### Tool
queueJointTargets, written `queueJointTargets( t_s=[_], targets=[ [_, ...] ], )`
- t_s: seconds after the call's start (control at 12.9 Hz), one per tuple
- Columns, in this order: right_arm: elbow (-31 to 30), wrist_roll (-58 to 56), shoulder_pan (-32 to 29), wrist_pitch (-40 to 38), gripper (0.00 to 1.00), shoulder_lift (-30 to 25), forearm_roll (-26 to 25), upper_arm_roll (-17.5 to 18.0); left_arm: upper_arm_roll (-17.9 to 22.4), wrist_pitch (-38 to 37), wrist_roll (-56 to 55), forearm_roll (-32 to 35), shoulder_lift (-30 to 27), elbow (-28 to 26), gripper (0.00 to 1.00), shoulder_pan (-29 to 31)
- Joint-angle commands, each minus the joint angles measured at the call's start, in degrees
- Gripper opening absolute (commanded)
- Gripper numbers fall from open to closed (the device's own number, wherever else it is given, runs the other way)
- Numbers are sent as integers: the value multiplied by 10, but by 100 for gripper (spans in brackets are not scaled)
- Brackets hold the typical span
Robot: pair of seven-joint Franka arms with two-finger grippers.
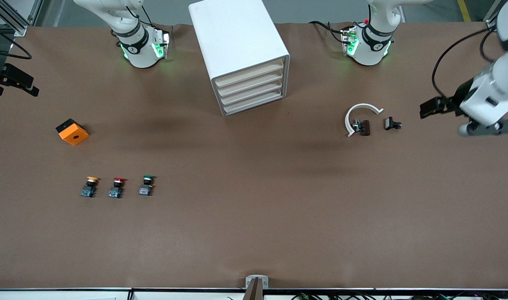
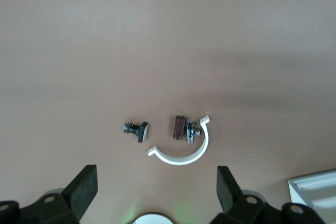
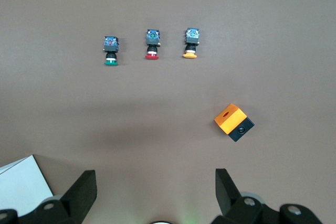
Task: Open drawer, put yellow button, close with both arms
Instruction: 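Reach the left gripper toward the top drawer of the white cabinet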
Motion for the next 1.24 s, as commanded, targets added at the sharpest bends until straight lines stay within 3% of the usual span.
queueJointTargets(
  t_s=[0.0,0.31,0.46,0.7,1.16],
  targets=[
    [-1,4,-3,1,100,-8,4,3,-6,18,-7,-5,51,22,100,-6],
    [-1,2,-5,4,100,-7,4,0,-16,41,-108,-6,117,21,100,-33],
    [-1,1,-5,4,100,-7,4,-1,-17,50,-206,-8,149,21,100,-59],
    [-1,1,-5,3,100,-7,4,-1,-16,53,-377,-65,194,25,100,-91],
    [-1,1,-5,4,100,-7,3,0,-17,30,-716,-87,255,25,100,-172]
  ],
)
